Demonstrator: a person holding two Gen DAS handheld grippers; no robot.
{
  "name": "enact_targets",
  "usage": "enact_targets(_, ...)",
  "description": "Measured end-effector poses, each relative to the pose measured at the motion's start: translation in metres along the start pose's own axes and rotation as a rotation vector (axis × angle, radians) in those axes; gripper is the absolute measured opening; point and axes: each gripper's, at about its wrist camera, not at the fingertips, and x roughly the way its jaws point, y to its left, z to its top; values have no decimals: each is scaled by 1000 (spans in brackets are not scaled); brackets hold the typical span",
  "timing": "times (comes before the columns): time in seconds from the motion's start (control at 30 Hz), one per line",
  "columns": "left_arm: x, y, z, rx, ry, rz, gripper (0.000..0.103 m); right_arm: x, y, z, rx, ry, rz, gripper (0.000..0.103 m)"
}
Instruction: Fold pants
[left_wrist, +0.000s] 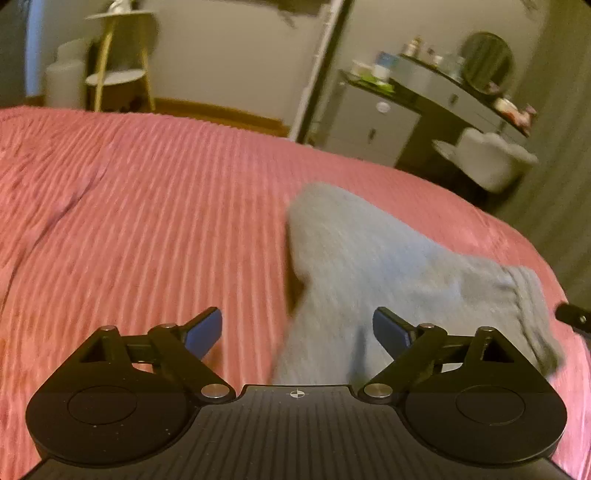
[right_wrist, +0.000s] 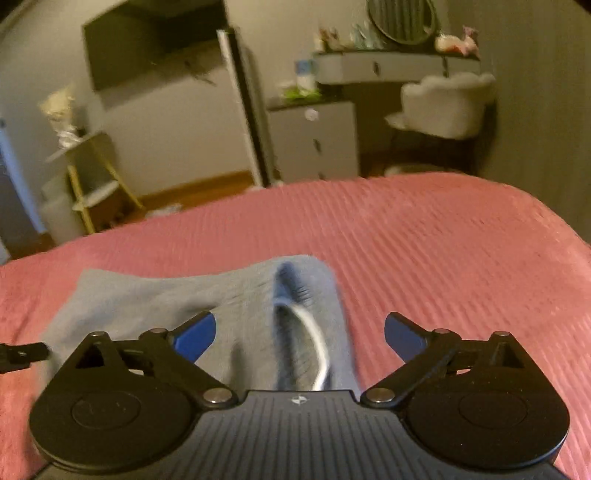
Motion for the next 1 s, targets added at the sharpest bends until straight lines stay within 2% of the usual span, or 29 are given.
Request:
enact_targets(0.07,-9,-11,-14,26,4,-3,95,-9,13,-19,-49,18,61,98)
enact_targets(0.13,-3,-29,-22,64,40,-24,95,-7,30,-37,-119,37,55,98)
enact_targets(0.2,2,-43,-28,102,94,-13,95,3,43,-53,-219,61,-9,98)
enact_targets(0.27,3,-47,-38,141,109,9,95,10,42,-65,-287,60,-101,98)
enact_targets(0.3,3,-45,-44,169,112,51,97,14,40,-65,-295,54,-140,98)
enact_targets(0.33,6,-44,-48,187,122,112,97,18,40,-62,-273,53,-165,98)
enact_targets(0.4,6,-32,-49,155,125,181,97,4,32,-57,-137,66,-183,98)
enact_targets(0.5,1,-7,-46,22,147,206,97,-26,32,-57,-37,22,-186,98)
enact_targets(0.57,-7,4,-49,-39,144,201,97,-48,34,-69,-26,13,-151,98)
enact_targets(0.7,-19,12,-63,-35,146,265,97,-79,40,-108,-30,57,-74,98)
enact_targets(0.77,-20,9,-68,-34,188,341,96,-91,42,-128,-48,87,-70,98)
enact_targets(0.83,-19,11,-79,-31,276,406,95,-102,46,-147,-60,119,-61,98)
enact_targets(0.9,-28,9,-86,-36,301,375,92,-108,50,-156,-47,139,-58,98)
enact_targets(1.0,-54,-10,-87,14,247,330,97,-113,47,-164,-6,164,-68,98)
